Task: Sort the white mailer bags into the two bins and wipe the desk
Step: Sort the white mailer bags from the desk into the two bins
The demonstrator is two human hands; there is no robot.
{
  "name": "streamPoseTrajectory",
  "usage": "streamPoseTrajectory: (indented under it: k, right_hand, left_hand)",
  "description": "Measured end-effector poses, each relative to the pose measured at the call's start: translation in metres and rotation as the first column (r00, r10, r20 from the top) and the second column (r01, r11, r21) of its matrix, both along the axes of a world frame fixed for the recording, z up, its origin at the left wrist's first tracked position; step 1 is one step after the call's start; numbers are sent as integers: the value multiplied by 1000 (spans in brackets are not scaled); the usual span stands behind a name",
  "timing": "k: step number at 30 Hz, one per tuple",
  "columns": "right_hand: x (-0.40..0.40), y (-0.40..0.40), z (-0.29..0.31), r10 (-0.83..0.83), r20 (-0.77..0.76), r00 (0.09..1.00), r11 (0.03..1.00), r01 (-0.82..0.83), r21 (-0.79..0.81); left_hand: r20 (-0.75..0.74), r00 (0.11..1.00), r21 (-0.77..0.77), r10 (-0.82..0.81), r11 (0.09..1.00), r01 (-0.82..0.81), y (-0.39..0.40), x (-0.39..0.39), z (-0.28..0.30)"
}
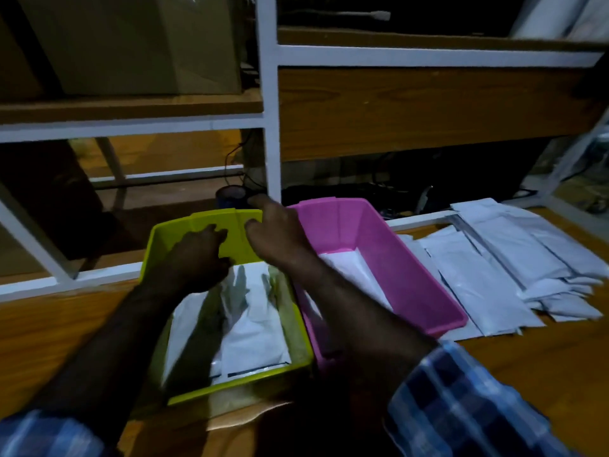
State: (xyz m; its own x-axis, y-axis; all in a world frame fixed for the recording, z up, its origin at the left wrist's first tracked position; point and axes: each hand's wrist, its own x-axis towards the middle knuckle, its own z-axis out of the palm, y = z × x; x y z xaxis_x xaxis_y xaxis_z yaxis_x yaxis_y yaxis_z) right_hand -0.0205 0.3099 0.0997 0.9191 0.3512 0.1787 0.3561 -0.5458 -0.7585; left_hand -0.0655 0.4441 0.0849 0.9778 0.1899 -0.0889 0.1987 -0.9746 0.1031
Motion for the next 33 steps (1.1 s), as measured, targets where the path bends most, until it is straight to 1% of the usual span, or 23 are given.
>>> streamPoseTrajectory:
  k: [2,4,6,9,14,18,20,23,25,27,29,31,33]
  right_hand:
    - [6,-21,15,-24,56,998,997,20,76]
    - [15,-45,23,-62,90,994,992,52,117]
    - [23,-74,26,-85,105,991,986,68,151]
    - [39,-129,24,-138,145,980,982,116,151]
    - [67,-231,10,-239,120,964,969,229,89]
    - [90,-303,-13,-319,94,943,947,322,-9]
    - [101,-332,-28,-333,76,940,937,339,-82]
    - [114,-365,-55,-325,35,945,930,327,-168]
    - [120,-381,-75,-302,11,953,934,299,-194]
    - [124,-393,-97,-276,12,961,940,273,-204]
    - [127,-401,-119,-257,49,965,942,261,-212]
    - [130,-404,-142,-207,96,974,939,225,-260]
    - [131,-405,-163,-184,161,970,925,227,-305]
  left_hand:
    - [124,992,-79,6,997,4,-26,0,13]
    - [226,974,-129,-20,990,50,-56,2,21]
    - [287,957,-186,-35,978,92,-87,6,25]
    - [361,931,-248,-47,958,145,-139,20,29]
    - [376,921,-313,-101,922,229,-239,47,21]
    - [382,910,-303,-161,908,288,-311,71,0]
    - [318,937,-318,-143,915,247,-342,82,-13]
    - [178,977,-274,-119,948,165,-383,94,-34]
    - [121,988,-305,-95,944,128,-406,100,-48]
    - [132,991,-370,-29,926,77,-423,106,-62]
    - [178,982,-362,66,932,3,-430,115,-80]
    - [180,974,-300,139,950,-80,-431,123,-102]
    - [160,969,-209,186,966,-151,-430,128,-125]
